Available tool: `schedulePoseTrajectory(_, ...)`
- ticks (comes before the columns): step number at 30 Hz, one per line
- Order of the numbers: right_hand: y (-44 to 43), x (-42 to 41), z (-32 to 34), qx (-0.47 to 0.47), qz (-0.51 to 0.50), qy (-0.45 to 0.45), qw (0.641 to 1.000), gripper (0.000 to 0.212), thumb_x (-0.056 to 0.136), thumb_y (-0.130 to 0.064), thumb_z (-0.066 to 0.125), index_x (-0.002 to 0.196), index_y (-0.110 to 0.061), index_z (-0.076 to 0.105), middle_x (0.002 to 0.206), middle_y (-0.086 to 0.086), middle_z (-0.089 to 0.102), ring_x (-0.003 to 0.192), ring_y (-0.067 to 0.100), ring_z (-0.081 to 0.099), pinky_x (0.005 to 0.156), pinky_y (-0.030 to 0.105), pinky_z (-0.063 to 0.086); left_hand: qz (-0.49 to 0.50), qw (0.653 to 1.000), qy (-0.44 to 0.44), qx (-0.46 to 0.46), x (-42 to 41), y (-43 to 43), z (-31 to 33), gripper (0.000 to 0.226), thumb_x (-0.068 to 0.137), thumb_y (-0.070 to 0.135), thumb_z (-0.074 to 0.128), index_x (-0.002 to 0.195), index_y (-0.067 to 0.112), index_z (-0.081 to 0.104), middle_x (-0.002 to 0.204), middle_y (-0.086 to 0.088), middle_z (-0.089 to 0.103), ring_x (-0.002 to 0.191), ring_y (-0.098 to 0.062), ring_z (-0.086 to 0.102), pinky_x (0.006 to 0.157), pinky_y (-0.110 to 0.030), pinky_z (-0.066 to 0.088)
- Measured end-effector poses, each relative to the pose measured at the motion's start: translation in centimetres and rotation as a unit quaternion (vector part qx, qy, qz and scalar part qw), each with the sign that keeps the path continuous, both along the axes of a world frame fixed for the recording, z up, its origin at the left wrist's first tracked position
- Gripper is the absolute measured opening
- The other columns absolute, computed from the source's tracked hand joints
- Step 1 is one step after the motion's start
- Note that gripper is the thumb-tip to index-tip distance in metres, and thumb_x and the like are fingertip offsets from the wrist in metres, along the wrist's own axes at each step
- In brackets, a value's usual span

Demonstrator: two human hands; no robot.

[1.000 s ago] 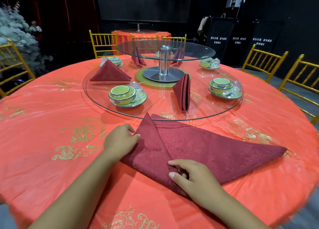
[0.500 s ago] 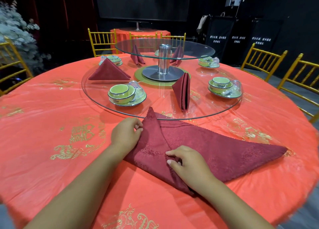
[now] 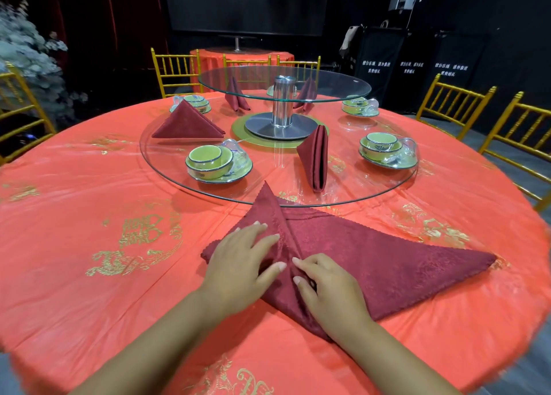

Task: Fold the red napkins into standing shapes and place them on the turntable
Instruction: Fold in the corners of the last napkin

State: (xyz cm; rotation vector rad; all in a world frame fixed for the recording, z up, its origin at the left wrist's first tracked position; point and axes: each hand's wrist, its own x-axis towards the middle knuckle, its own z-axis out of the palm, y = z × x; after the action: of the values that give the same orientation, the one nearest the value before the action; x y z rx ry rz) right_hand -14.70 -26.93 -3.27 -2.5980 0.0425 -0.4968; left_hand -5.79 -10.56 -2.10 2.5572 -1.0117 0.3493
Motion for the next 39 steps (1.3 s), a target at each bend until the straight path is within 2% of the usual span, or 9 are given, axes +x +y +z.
schedulePoseTrajectory(3, -0.1, 0.3, -0.2, -0.01, -0.001, 0.026, 1.0, 0.033, 0.091, -0.031, 0.058, 0.124, -0.027, 0.063, 0.106, -0.007, 0.06, 0.1, 0.015, 0.056, 0.085, 0.028, 0.043, 0.017, 0.988, 0.05, 0.148, 0.2, 0.2, -1.8, 0.072, 0.089, 0.07, 0.027, 0.151, 0.037, 0.013, 0.161, -0.002, 0.007, 0.148, -0.015, 0.002, 0.119, -0.039, 0.002)
schedulePoseTrajectory(6, -0.1, 0.4, -0.3, -0.028, -0.002, 0.024, 0.999, 0.033, 0.091, -0.031, 0.058, 0.123, -0.026, 0.063, 0.105, -0.006, 0.06, 0.102, 0.018, 0.053, 0.086, 0.029, 0.043, 0.034, 0.976, 0.083, 0.2, 0.5, 0.3, -2.5, 0.075, 0.086, 0.074, 0.016, 0.151, 0.04, 0.001, 0.161, 0.001, -0.009, 0.147, -0.012, -0.012, 0.118, -0.041, -0.007)
schedulePoseTrajectory(14, -0.4, 0.6, -0.7, -0.081, 0.025, 0.047, 0.995, 0.044, 0.095, -0.038, 0.048, 0.137, -0.024, 0.05, 0.129, -0.008, 0.052, 0.115, 0.02, 0.047, 0.098, 0.03, 0.037, 0.06, 0.974, 0.109, 0.189, 0.5, 0.2, -1.9, 0.083, 0.077, 0.08, 0.006, 0.15, 0.043, 0.0, 0.161, 0.002, -0.009, 0.146, -0.011, -0.014, 0.118, -0.046, -0.01)
schedulePoseTrajectory(20, -0.9, 1.0, -0.8, -0.047, 0.023, 0.079, 0.995, 0.05, 0.094, -0.038, 0.05, 0.141, -0.025, 0.044, 0.137, -0.008, 0.046, 0.125, 0.016, 0.042, 0.103, 0.028, 0.033, 0.022, 0.978, 0.061, 0.198, -0.1, -0.7, -1.3, 0.098, 0.067, 0.085, -0.007, 0.152, 0.036, 0.002, 0.161, 0.002, -0.007, 0.146, -0.009, -0.014, 0.117, -0.048, -0.013)
schedulePoseTrajectory(26, -0.9, 0.7, -0.7, -0.061, 0.017, 0.088, 0.994, 0.052, 0.093, -0.035, 0.051, 0.142, -0.023, 0.042, 0.138, -0.005, 0.044, 0.125, 0.018, 0.041, 0.104, 0.029, 0.033, 0.008, 0.972, 0.108, 0.206, 0.0, -0.9, -1.9, 0.102, 0.059, 0.09, -0.011, 0.149, 0.043, -0.005, 0.16, 0.004, -0.014, 0.145, -0.01, -0.018, 0.117, -0.044, -0.012)
schedulePoseTrajectory(32, -0.9, 0.4, 0.0, -0.113, 0.027, 0.107, 0.987, 0.047, 0.098, -0.037, 0.04, 0.143, -0.027, 0.038, 0.154, -0.003, 0.023, 0.128, 0.017, 0.033, 0.109, 0.031, 0.025, 0.017, 0.973, 0.094, 0.21, -0.1, -0.5, -2.7, 0.098, 0.059, 0.088, -0.009, 0.147, 0.045, -0.009, 0.159, 0.005, -0.018, 0.144, -0.009, -0.022, 0.115, -0.048, -0.014)
schedulePoseTrajectory(36, -1.6, -1.2, 0.7, -0.172, 0.088, 0.139, 0.971, 0.058, 0.095, -0.051, 0.023, 0.148, -0.026, 0.029, 0.16, -0.008, 0.001, 0.147, 0.013, 0.002, 0.119, 0.037, 0.007, 0.028, 0.971, 0.103, 0.212, 0.0, -0.5, -2.8, 0.095, 0.059, 0.089, -0.007, 0.145, 0.05, -0.011, 0.158, 0.009, -0.021, 0.143, -0.007, -0.023, 0.11, -0.061, -0.016)
schedulePoseTrajectory(37, -1.6, -1.9, 0.7, -0.199, 0.105, 0.136, 0.965, 0.064, 0.093, -0.055, 0.019, 0.148, -0.024, 0.03, 0.159, -0.008, 0.006, 0.147, 0.013, 0.001, 0.12, 0.041, 0.006, 0.03, 0.971, 0.105, 0.214, 0.0, -0.6, -2.8, 0.094, 0.059, 0.089, -0.007, 0.145, 0.05, -0.011, 0.158, 0.01, -0.021, 0.142, -0.006, -0.023, 0.108, -0.064, -0.017)
schedulePoseTrajectory(39, -1.7, -3.1, 0.8, -0.277, 0.128, 0.139, 0.942, 0.066, 0.091, -0.057, 0.022, 0.141, -0.02, 0.045, 0.153, -0.004, 0.031, 0.142, 0.016, 0.025, 0.112, 0.05, 0.027, 0.034, 0.969, 0.111, 0.216, 0.1, -0.6, -2.9, 0.093, 0.06, 0.09, -0.005, 0.144, 0.051, -0.012, 0.157, 0.011, -0.023, 0.142, -0.005, -0.025, 0.105, -0.066, -0.019)
